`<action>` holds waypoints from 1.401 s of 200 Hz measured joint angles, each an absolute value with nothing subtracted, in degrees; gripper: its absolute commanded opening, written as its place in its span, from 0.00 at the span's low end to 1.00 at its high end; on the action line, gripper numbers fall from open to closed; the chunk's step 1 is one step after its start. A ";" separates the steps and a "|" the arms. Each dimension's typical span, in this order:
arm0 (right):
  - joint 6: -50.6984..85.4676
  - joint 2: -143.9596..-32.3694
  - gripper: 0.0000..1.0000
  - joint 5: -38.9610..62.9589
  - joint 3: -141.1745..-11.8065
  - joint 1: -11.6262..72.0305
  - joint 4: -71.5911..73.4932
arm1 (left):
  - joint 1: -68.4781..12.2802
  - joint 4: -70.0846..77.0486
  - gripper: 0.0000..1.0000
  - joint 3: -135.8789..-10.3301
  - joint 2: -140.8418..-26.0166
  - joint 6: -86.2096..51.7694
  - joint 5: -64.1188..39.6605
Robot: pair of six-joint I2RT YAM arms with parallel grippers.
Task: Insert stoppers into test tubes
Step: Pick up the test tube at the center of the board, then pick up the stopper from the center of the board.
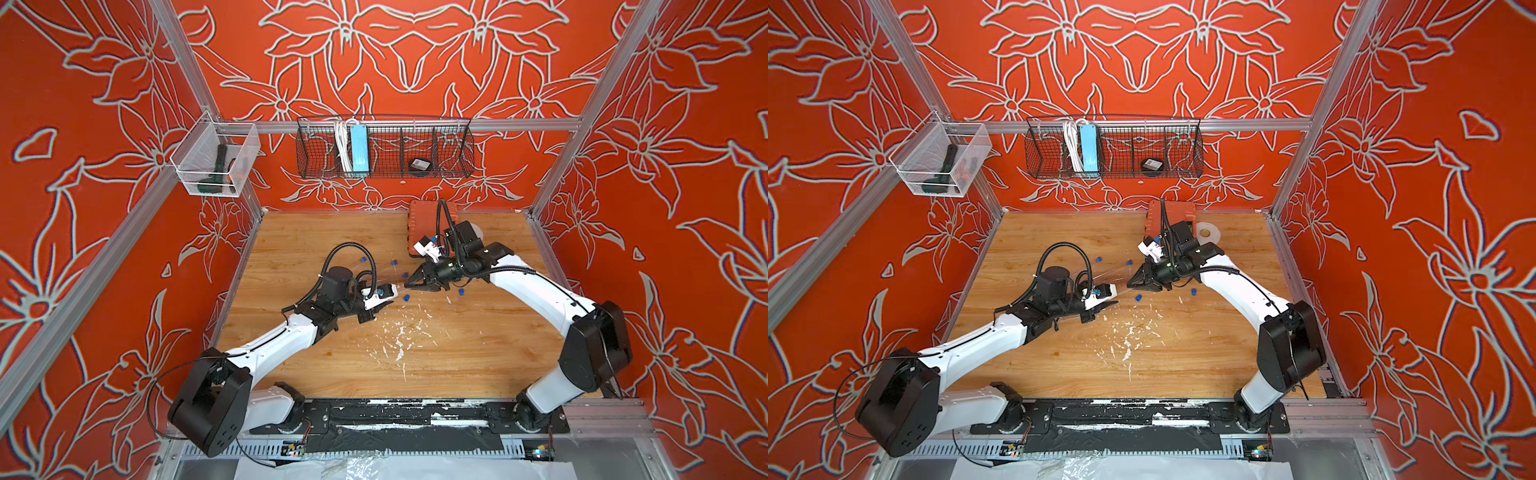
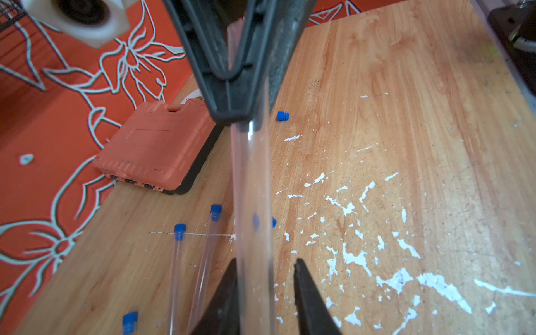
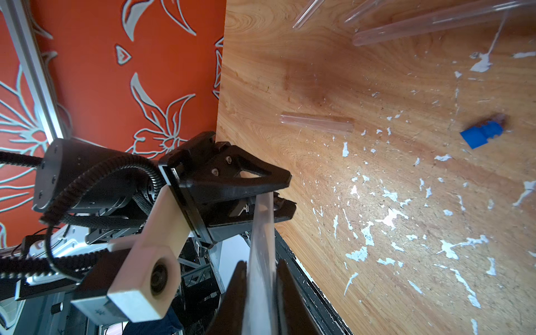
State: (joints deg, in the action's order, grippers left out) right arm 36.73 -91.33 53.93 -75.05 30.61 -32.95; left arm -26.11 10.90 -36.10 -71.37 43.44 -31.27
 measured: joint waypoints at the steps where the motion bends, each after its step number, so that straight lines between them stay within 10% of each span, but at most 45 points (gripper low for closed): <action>1: 36.75 -91.33 0.13 53.98 -75.02 30.61 -32.95 | -26.09 10.90 0.13 -36.10 -71.37 43.35 -31.27; 70: 34.65 -91.31 0.49 56.51 -75.70 27.46 -33.78 | -25.98 10.90 0.00 -35.97 -68.90 43.44 -29.95; 153: 17.85 -91.44 0.47 30.52 -80.58 24.21 -43.70 | -23.57 11.77 0.00 -33.76 -67.44 27.51 -7.46; 280: 39.24 -111.68 0.57 2.79 -85.76 40.49 -41.89 | -18.06 10.09 0.00 -30.94 -61.52 -18.79 9.56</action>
State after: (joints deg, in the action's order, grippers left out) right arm 39.24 -111.68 2.79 -85.76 40.49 -41.89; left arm -18.06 10.09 -30.94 -61.52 -18.79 9.56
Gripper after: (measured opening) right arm 0.572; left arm 0.109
